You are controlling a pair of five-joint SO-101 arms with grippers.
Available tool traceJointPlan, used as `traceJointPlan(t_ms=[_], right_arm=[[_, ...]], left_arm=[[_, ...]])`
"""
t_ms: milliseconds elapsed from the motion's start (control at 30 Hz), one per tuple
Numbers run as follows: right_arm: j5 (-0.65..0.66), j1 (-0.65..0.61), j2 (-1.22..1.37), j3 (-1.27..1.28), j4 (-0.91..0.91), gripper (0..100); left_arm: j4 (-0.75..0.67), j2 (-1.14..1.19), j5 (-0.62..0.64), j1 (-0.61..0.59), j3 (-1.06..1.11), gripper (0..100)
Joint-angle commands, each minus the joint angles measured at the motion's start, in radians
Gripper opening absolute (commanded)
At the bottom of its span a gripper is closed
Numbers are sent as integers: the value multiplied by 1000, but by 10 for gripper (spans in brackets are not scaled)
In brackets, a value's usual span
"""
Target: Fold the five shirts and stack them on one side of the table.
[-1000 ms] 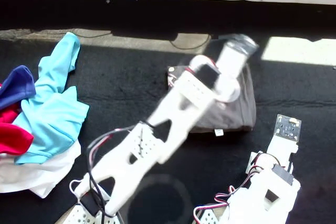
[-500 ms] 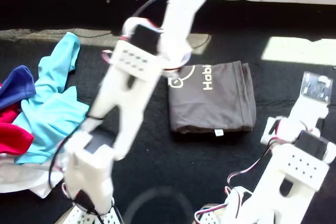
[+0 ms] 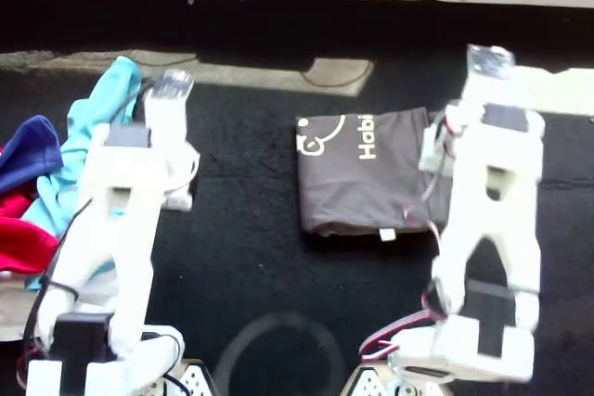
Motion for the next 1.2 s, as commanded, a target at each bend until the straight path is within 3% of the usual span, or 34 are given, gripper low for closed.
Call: traceJointPlan(t_ms=[0, 300, 467, 533, 633, 700, 800, 1167], right_arm=[[-12, -25, 183, -183, -12, 368], [-8, -88, 587, -438, -4, 368], [-11, -117, 707, -476, -2, 358], [-6, -114, 736, -483, -2, 272], [-6, -94, 759, -483, -8, 2], [-5, -70, 760, -483, -7, 37], [11, -10, 756, -493, -13, 8], [361, 337, 763, -863, -168, 5]], left_arm=[[-201, -64, -9, -64, 203, 9], [-462, -64, -5, -94, 443, 9], [-477, -65, -5, -90, 458, 9], [-477, -65, -5, -90, 460, 9], [-479, -65, -5, -90, 461, 9], [-479, -65, -5, -90, 461, 9], [-479, -65, -5, -90, 461, 9], [-479, -65, -5, -90, 463, 9]])
